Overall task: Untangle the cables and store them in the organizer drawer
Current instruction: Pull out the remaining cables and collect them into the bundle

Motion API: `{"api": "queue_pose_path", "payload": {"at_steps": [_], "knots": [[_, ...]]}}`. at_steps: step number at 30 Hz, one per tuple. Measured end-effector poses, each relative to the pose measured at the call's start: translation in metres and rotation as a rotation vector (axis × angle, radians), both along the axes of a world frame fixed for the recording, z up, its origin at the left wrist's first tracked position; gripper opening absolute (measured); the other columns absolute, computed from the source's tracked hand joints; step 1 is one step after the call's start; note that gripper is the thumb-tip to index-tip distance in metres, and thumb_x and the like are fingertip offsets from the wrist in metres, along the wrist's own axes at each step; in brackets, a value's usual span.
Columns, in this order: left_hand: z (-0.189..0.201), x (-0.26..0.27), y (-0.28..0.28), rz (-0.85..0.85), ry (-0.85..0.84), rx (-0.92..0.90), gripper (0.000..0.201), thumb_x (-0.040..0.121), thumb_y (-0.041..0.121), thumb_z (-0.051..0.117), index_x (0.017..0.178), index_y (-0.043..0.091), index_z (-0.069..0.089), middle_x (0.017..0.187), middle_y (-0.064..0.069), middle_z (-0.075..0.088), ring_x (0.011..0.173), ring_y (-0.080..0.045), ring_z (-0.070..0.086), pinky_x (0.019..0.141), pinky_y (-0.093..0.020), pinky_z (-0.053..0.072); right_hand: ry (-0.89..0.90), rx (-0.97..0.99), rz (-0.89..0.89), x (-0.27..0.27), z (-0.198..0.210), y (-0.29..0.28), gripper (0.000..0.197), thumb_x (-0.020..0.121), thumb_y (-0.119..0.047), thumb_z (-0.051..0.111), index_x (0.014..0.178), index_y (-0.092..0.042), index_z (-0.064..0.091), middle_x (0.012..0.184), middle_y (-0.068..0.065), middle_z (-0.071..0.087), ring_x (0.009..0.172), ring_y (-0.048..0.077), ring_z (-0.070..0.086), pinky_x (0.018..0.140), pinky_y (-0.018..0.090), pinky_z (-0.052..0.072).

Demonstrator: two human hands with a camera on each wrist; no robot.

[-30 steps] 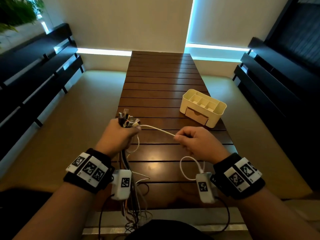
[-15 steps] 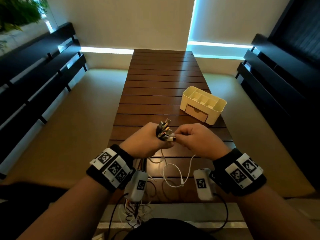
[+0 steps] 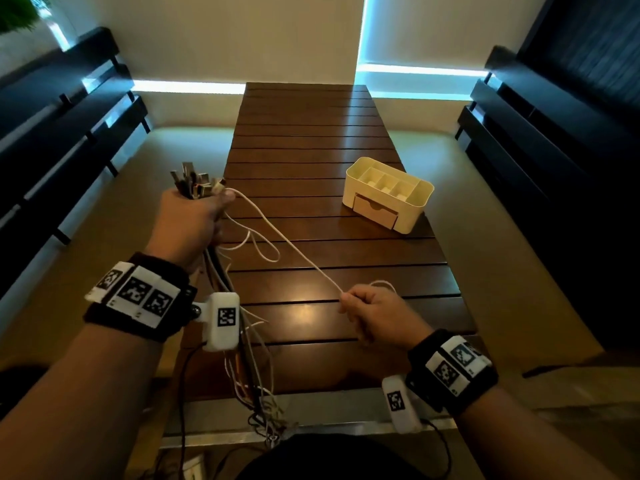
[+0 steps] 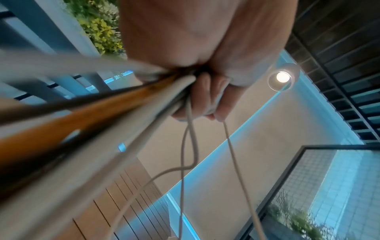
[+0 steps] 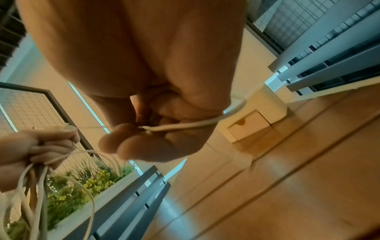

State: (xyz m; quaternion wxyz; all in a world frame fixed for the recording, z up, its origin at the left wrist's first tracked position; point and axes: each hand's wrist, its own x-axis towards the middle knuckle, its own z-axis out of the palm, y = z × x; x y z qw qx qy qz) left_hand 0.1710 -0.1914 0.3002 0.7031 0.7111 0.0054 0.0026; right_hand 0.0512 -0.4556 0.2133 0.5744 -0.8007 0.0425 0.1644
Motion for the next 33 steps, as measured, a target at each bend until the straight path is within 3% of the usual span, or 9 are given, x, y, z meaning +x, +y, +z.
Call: {"api": "queue_pose_path", "payload": {"at_steps": [4,9,11,14,17,21,24,27,33], "knots": [[-0.002,0.003,-0.003,0.022,0.025,-0.027,0.025,0.095,0.012,0.062,0.072,0.023,0.056,0.052,0.007,0.033,0.04,-0.01,0.025,0.041,-0.022,0.024,0.238,0.115,-0.01,-0.012,-0.024,0.011,0.033,0.102,-0.042,0.046,0.087,-0.017,0.061,0.061,0.001,0.057,0.05,0.017,0.055,0.052,0.031,0.048],[-0.003,0.001,-0.014,-0.123,0.046,0.104,0.015,0.094,0.01,0.063,0.081,0.016,0.059,0.052,0.005,0.033,0.04,-0.01,0.025,0.04,-0.021,0.026,0.354,0.053,0.246,-0.016,-0.027,0.026,0.035,0.106,-0.039,0.037,0.099,-0.012,0.058,0.078,0.007,0.072,0.077,0.023,0.07,0.081,0.041,0.051],[-0.005,-0.002,-0.02,-0.178,0.068,0.144,0.012,0.093,0.01,0.065,0.082,0.015,0.062,0.049,0.006,0.035,0.039,-0.01,0.026,0.04,-0.022,0.026,0.318,-0.082,0.359,-0.015,-0.022,0.03,0.038,0.105,-0.041,0.038,0.106,-0.012,0.063,0.095,0.001,0.075,0.09,0.011,0.07,0.083,0.03,0.049],[-0.009,-0.009,-0.027,-0.238,0.096,0.186,0.017,0.091,0.009,0.068,0.078,0.019,0.064,0.048,0.005,0.037,0.04,-0.013,0.028,0.043,-0.024,0.027,0.217,-0.369,0.487,-0.014,-0.013,0.028,0.033,0.1,-0.05,0.047,0.108,-0.029,0.07,0.101,-0.013,0.072,0.091,0.0,0.065,0.084,0.022,0.05],[-0.015,-0.02,-0.034,-0.346,0.106,0.281,0.014,0.089,0.009,0.069,0.081,0.019,0.066,0.051,0.005,0.041,0.042,-0.013,0.033,0.044,-0.025,0.03,0.233,-0.682,0.493,-0.008,0.006,0.02,0.046,0.089,-0.063,0.057,0.122,-0.03,0.064,0.116,-0.006,0.067,0.105,0.011,0.061,0.09,0.029,0.049],[-0.025,-0.035,-0.041,-0.45,0.103,0.417,0.004,0.088,0.012,0.071,0.084,0.011,0.069,0.057,-0.001,0.048,0.047,-0.016,0.04,0.044,-0.027,0.036,0.334,-1.078,0.361,0.003,0.041,-0.003,0.074,0.077,-0.078,0.057,0.119,-0.017,0.06,0.103,0.0,0.062,0.1,0.019,0.061,0.092,0.039,0.053],[-0.029,-0.042,-0.044,-0.55,0.107,0.485,0.015,0.088,0.015,0.071,0.074,0.013,0.064,0.06,-0.002,0.05,0.051,-0.018,0.042,0.05,-0.032,0.039,0.112,-0.958,0.147,0.004,0.069,-0.017,0.077,0.078,-0.076,0.056,0.133,-0.022,0.054,0.126,0.001,0.059,0.114,0.018,0.057,0.097,0.043,0.051],[-0.029,-0.049,-0.05,-0.617,0.119,0.507,0.022,0.087,0.015,0.071,0.069,0.015,0.058,0.06,-0.003,0.049,0.052,-0.02,0.043,0.053,-0.035,0.04,-0.115,-0.741,0.149,0.003,0.075,-0.007,0.062,0.088,-0.063,0.054,0.142,-0.035,0.045,0.139,-0.007,0.048,0.124,0.012,0.048,0.102,0.039,0.047],[-0.025,-0.058,-0.052,-0.69,0.175,0.461,0.017,0.089,0.014,0.07,0.077,0.006,0.06,0.056,0.002,0.047,0.047,-0.013,0.039,0.046,-0.026,0.036,-0.204,-0.553,0.224,-0.004,0.05,0.012,0.014,0.098,-0.037,0.055,0.106,-0.034,0.067,0.094,-0.02,0.059,0.09,-0.002,0.058,0.079,0.02,0.046]]}}
